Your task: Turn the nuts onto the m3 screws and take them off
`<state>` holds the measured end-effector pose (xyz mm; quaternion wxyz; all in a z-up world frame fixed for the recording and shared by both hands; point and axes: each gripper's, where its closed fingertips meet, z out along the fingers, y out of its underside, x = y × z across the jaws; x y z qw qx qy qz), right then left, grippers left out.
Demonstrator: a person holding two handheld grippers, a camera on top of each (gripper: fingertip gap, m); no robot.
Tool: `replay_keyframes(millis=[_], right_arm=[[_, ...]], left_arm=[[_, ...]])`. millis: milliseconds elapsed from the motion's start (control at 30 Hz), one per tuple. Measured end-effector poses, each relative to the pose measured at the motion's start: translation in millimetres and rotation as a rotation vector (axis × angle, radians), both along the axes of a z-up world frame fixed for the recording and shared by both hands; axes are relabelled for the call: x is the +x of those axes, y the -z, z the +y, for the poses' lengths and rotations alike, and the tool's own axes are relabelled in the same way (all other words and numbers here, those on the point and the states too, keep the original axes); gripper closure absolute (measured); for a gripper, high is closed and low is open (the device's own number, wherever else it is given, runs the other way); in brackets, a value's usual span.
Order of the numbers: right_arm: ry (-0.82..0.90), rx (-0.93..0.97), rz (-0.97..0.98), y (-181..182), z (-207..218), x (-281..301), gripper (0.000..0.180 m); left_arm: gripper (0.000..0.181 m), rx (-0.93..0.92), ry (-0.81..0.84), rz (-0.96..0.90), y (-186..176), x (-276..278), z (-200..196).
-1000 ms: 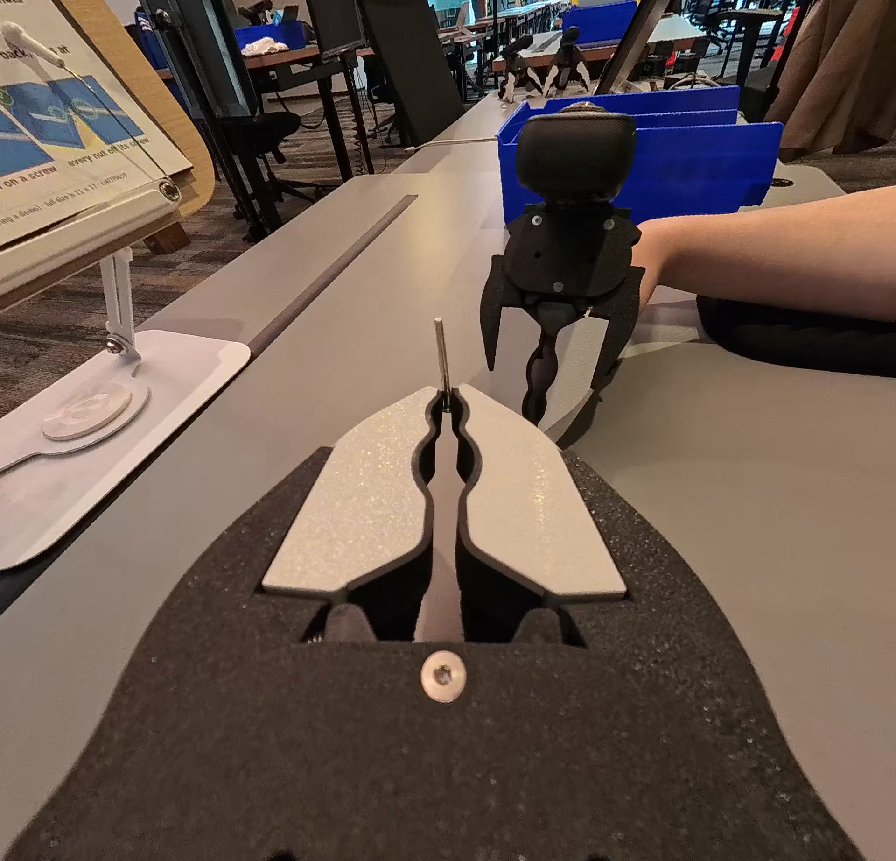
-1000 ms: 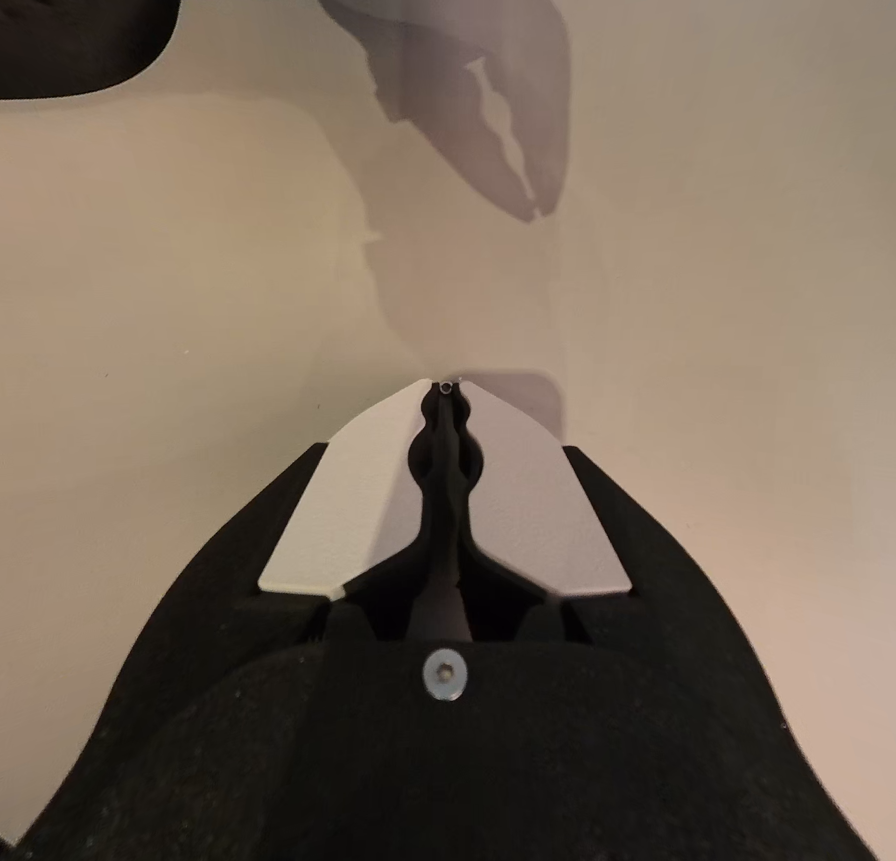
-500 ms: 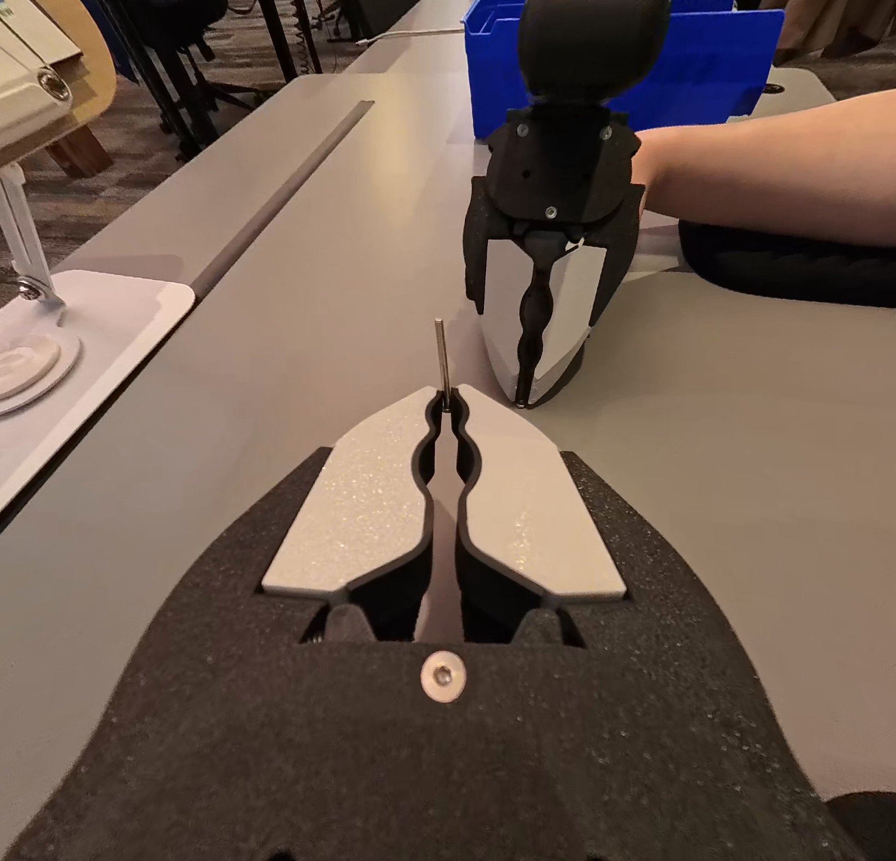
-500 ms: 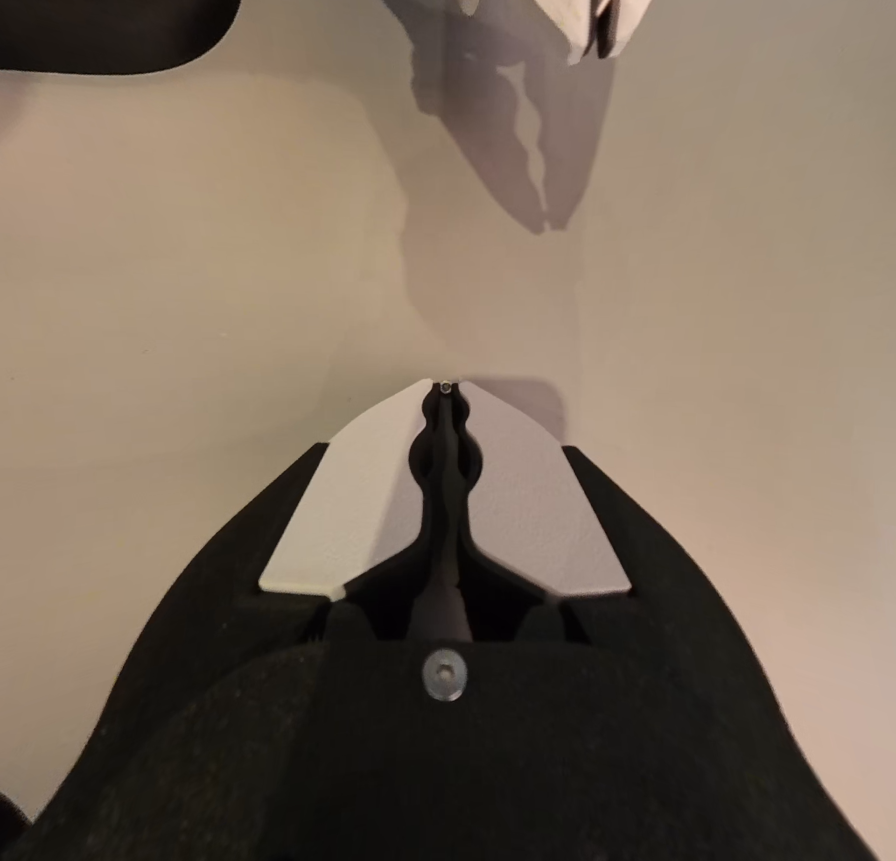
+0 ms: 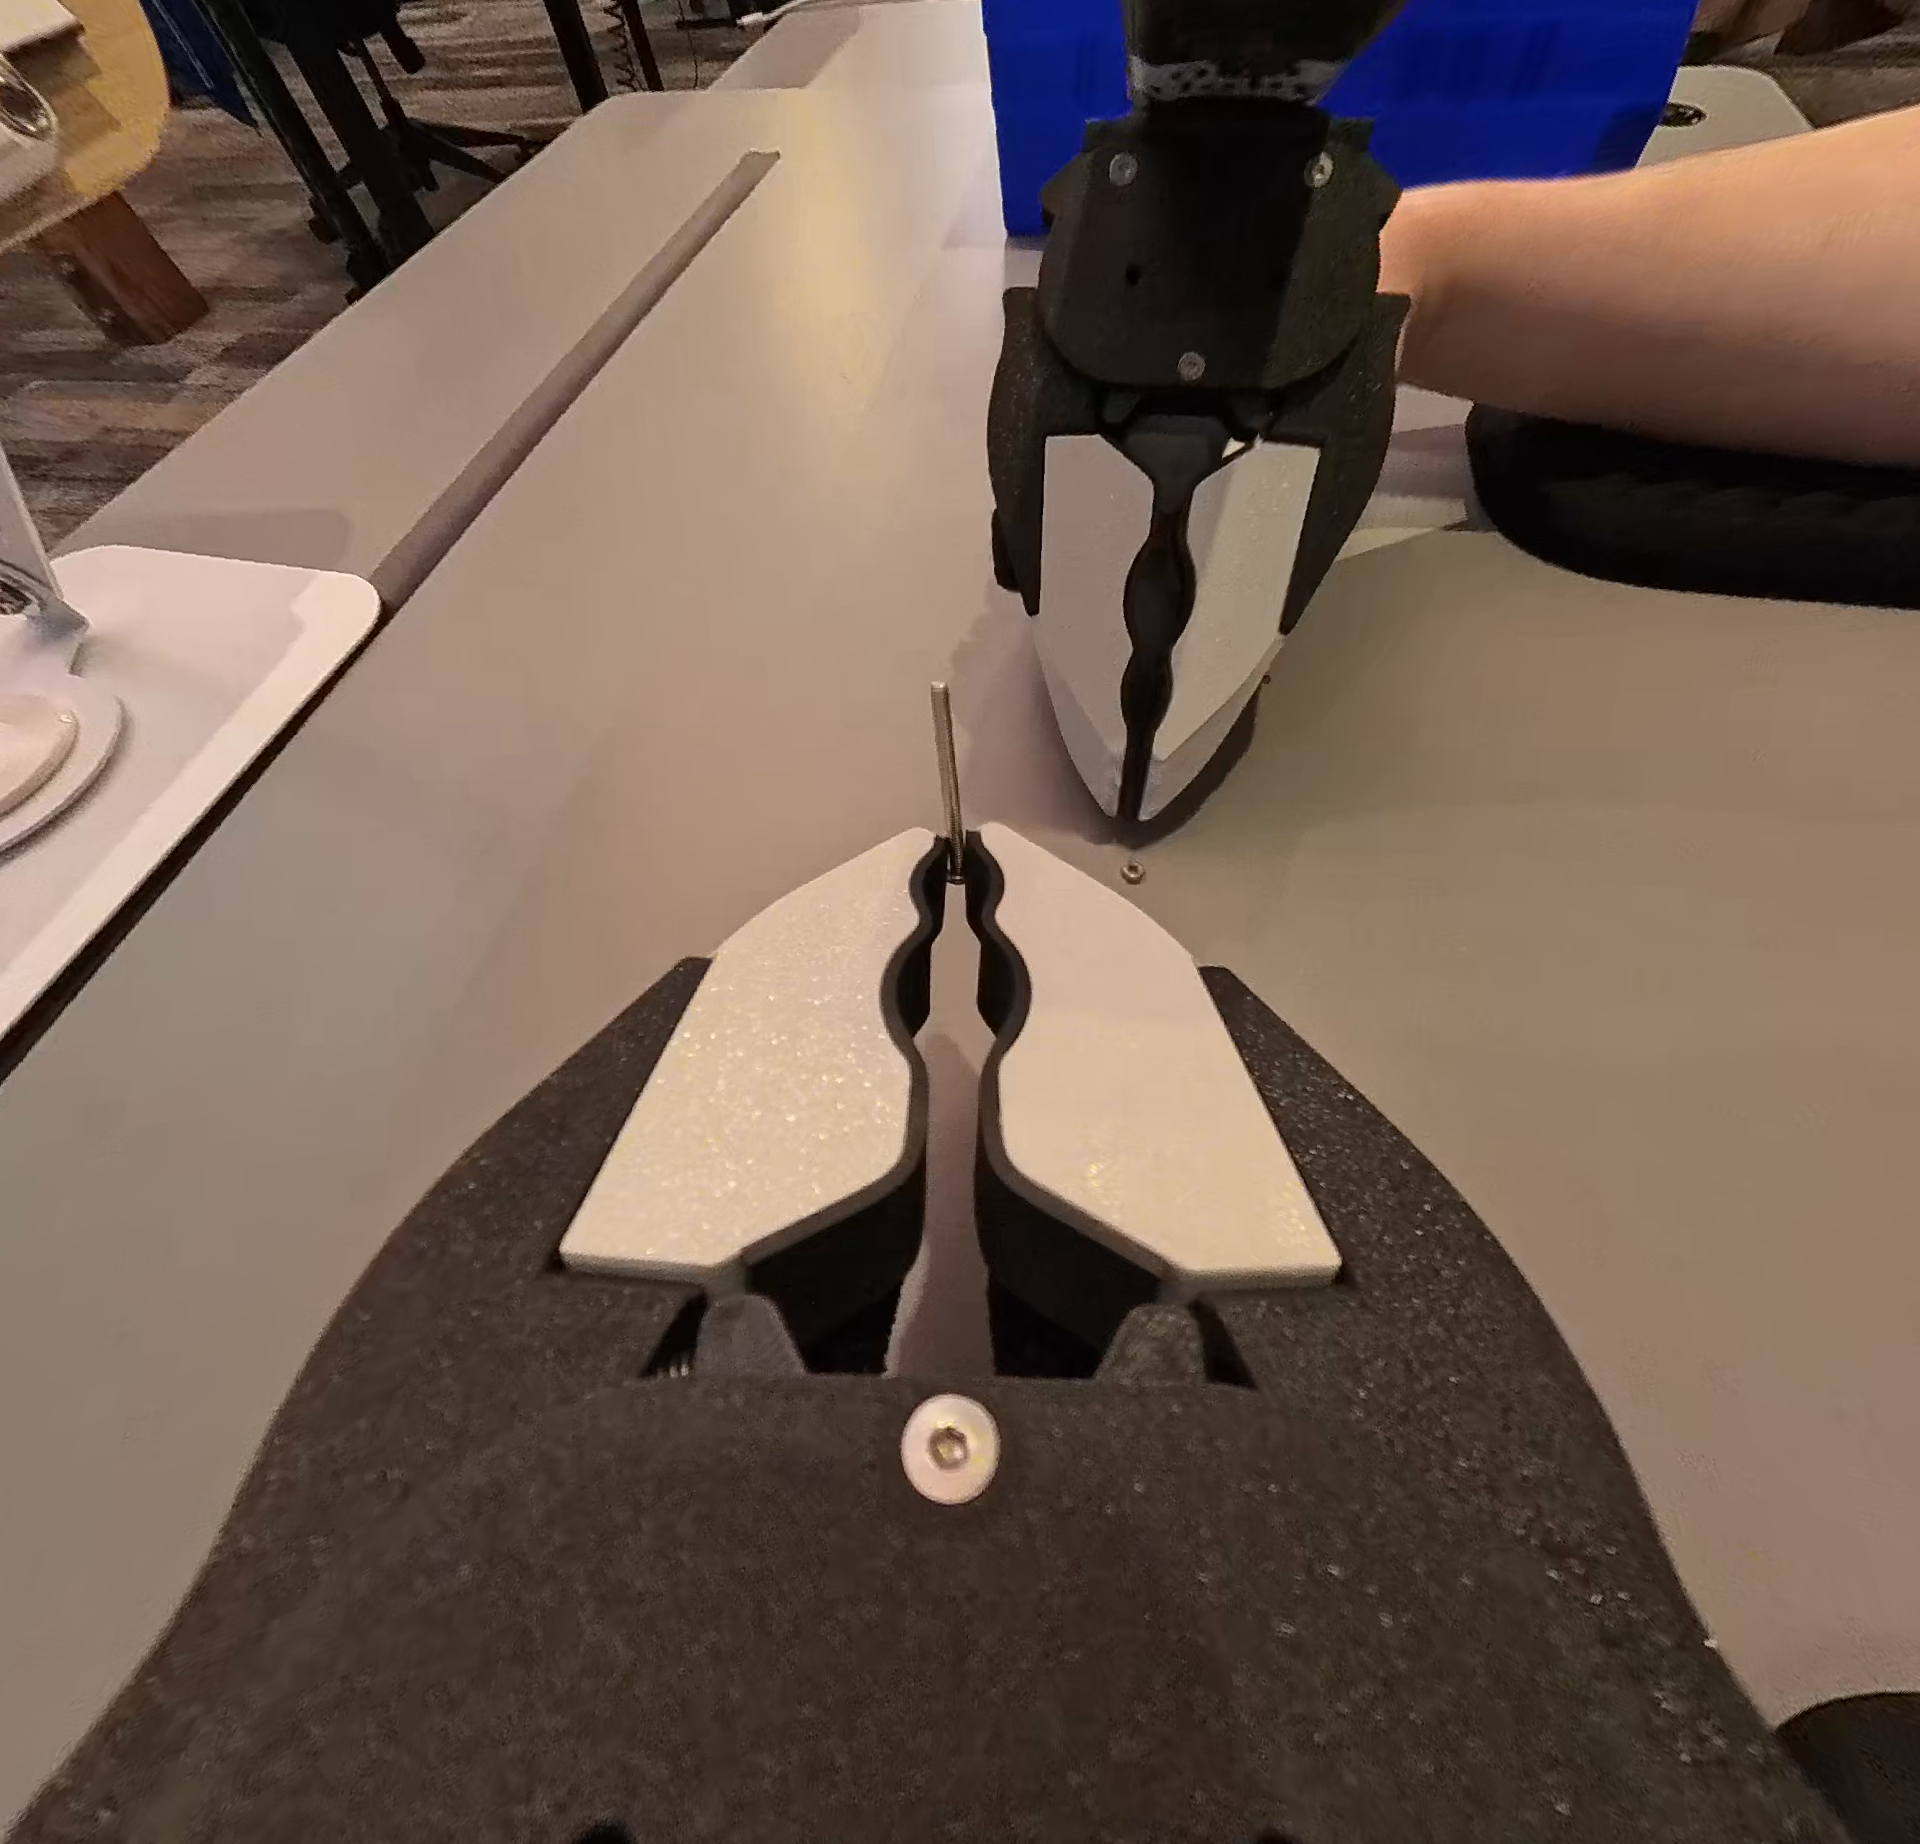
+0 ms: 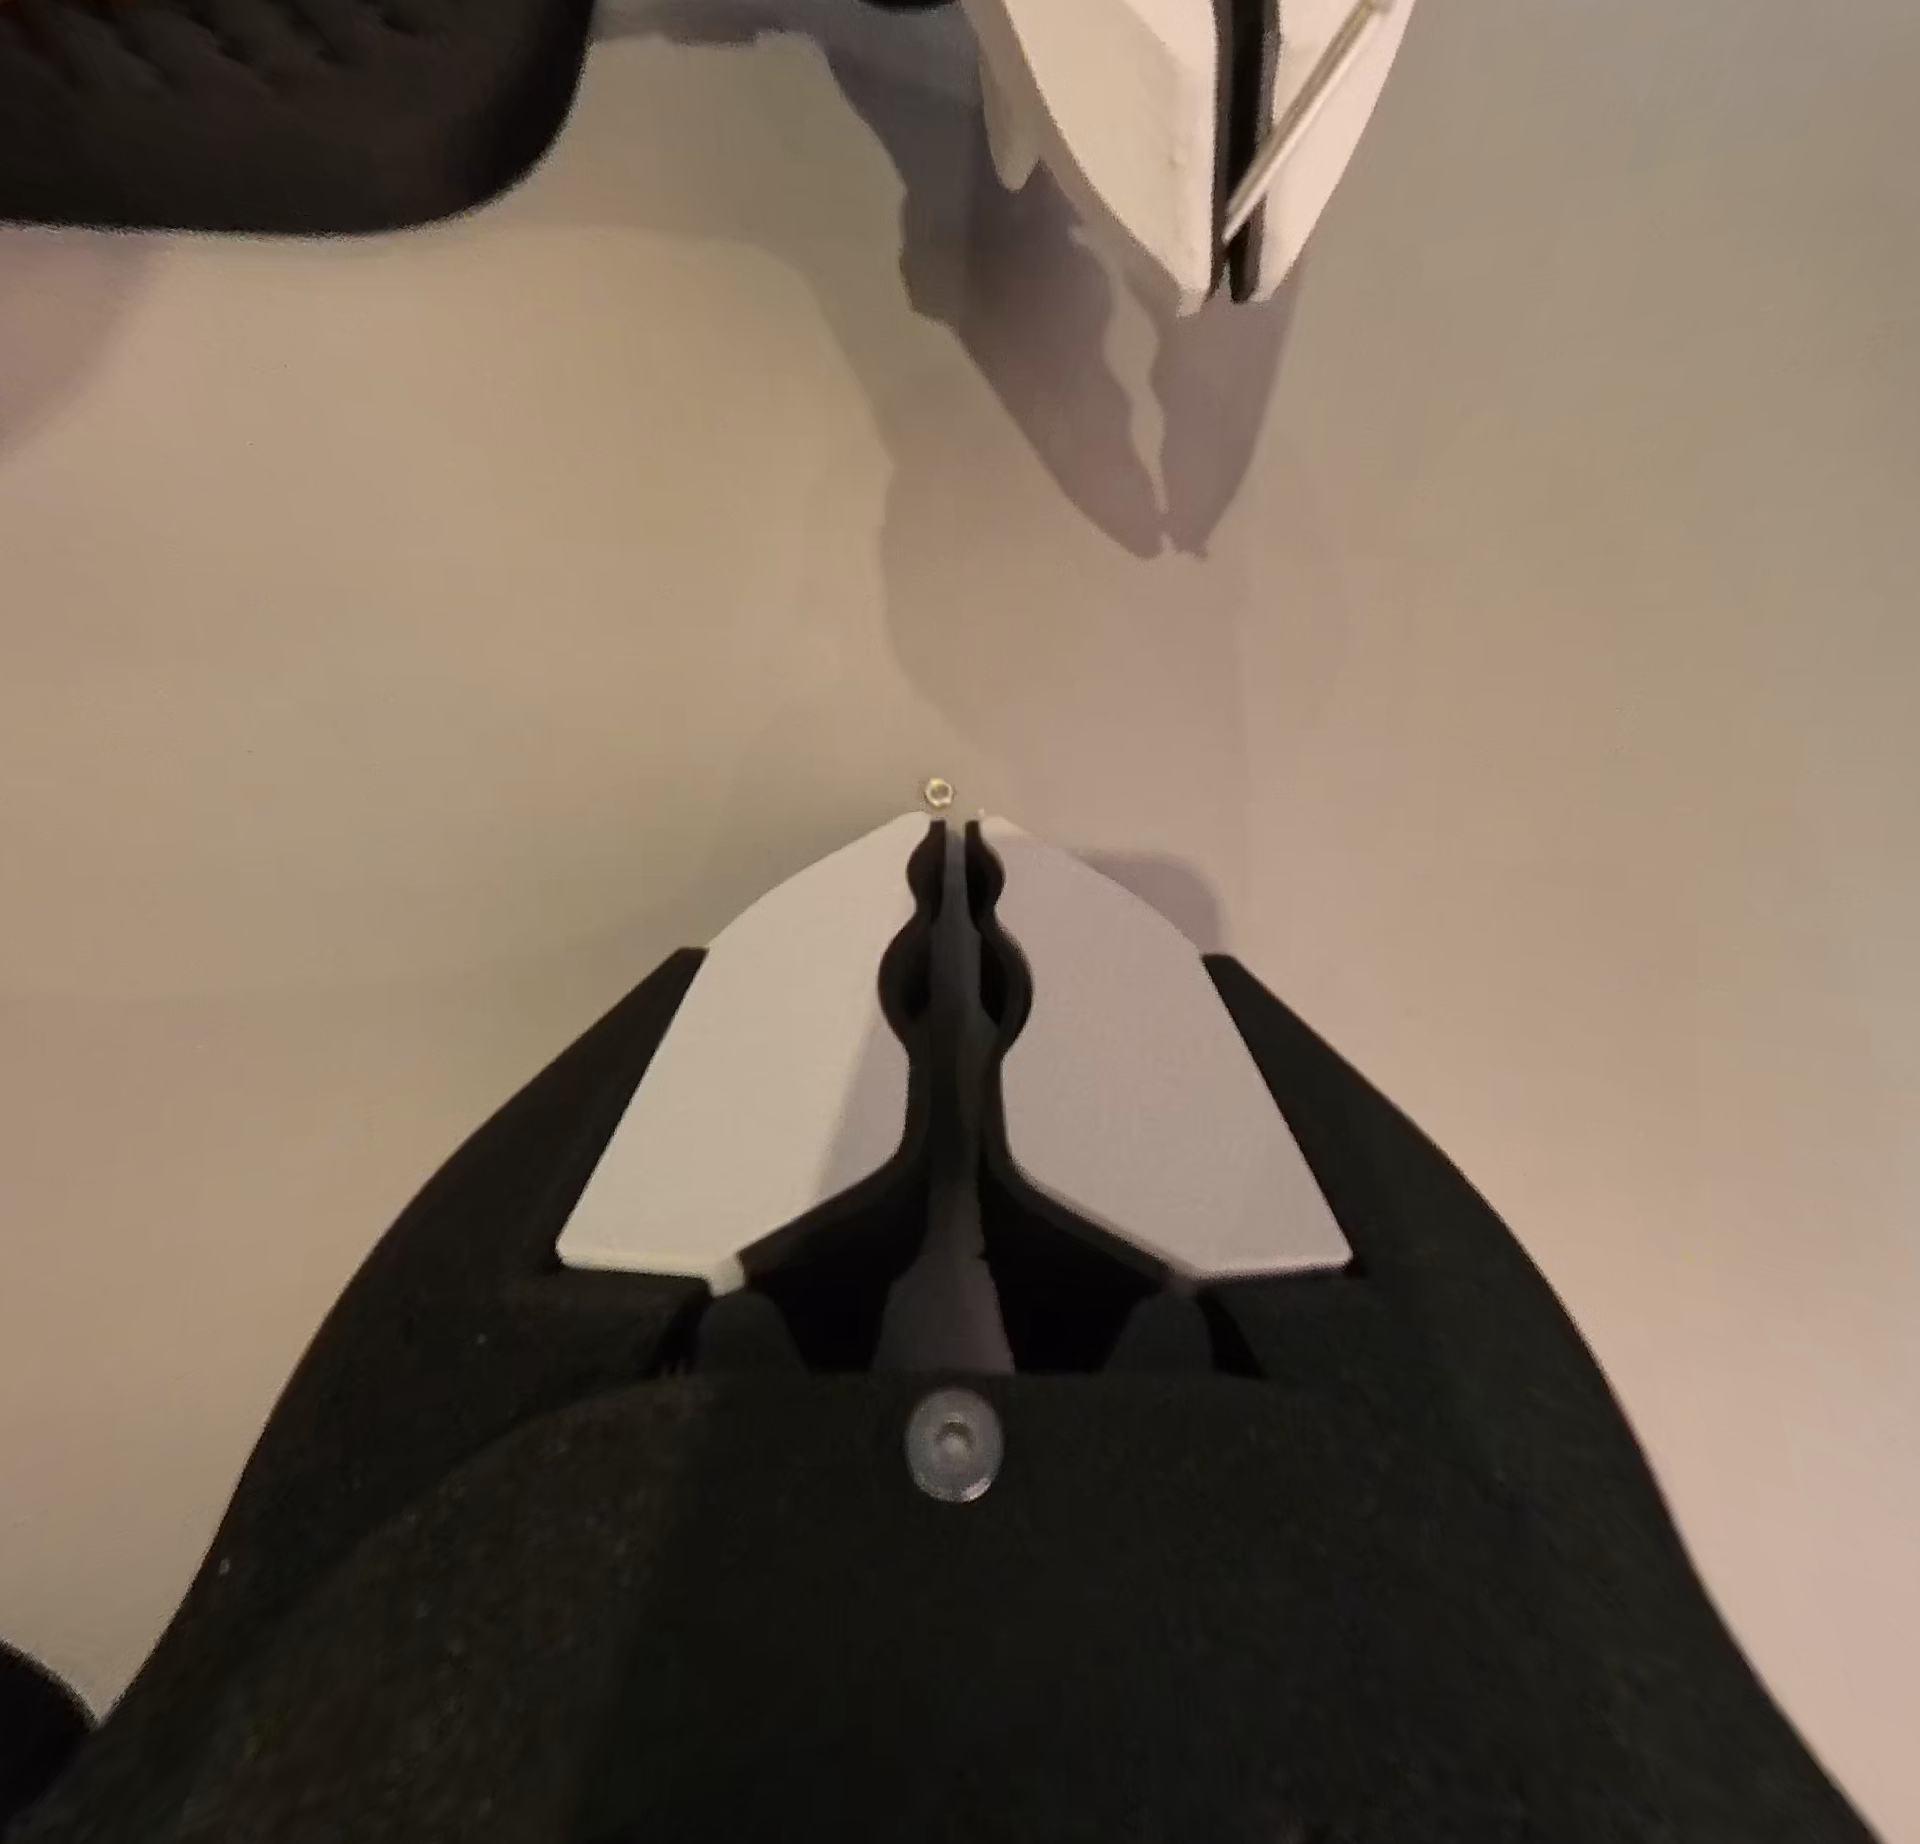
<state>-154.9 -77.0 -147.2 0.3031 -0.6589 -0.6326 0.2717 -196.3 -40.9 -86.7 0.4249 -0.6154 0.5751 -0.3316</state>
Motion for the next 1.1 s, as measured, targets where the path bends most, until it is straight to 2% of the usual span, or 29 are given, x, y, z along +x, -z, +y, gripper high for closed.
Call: replay_keyframes(millis=[200, 767, 1100], right_arm=[[-0.022, 0.003, 0.009, 1, -4, -11, 0.168], [-0.008, 0.037, -0.077, 10, -4, -11, 0.174], [-0.004, 0.03, -0.064, 10, -5, -11, 0.174]], left_arm=[[0.178, -0.004, -0.002, -0.017, -3, -1, 0], [0.178, 0.007, -0.003, -0.043, -9, 0, -1], [0.178, -0.002, -0.005, -0.084, -15, -1, -6]])
